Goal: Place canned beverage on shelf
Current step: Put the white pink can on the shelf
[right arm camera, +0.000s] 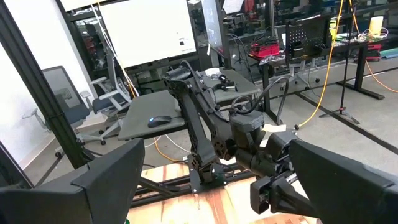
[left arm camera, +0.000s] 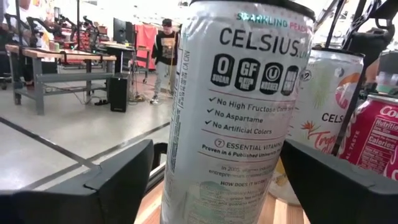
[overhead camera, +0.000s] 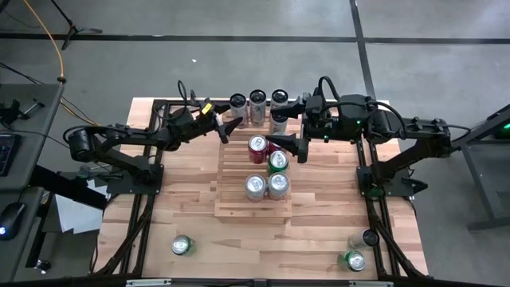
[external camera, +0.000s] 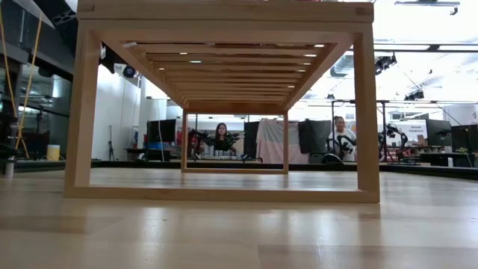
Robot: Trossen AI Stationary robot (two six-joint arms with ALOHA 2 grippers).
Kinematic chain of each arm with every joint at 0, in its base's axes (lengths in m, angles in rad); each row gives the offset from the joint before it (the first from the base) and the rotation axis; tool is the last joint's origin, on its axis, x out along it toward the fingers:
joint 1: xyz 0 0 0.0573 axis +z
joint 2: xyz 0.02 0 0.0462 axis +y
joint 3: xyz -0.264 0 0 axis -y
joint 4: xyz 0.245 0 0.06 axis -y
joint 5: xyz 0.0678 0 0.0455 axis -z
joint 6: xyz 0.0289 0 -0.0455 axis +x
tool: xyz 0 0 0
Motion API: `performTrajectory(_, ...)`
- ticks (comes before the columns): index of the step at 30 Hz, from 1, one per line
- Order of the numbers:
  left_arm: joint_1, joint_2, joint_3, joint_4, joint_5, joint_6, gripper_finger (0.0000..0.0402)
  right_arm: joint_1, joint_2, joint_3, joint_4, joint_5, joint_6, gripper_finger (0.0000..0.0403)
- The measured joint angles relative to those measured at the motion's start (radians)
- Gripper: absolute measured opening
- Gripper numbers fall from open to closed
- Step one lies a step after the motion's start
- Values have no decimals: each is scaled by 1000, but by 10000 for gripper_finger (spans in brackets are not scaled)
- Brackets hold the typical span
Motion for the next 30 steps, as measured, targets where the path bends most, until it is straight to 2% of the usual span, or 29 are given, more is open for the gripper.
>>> performTrajectory(11, 0, 0, 0, -5, -1, -1, 389, 0, 0, 0, 0, 0, 0, 385)
performTrajectory(26, 9, 0, 1, -18, -39, 71, 393, 0, 0, 0, 0, 0, 0, 385)
performTrajectory(30, 10, -1, 1, -18, -20, 68, 393, 0, 0, 0, 0, 0, 0, 385)
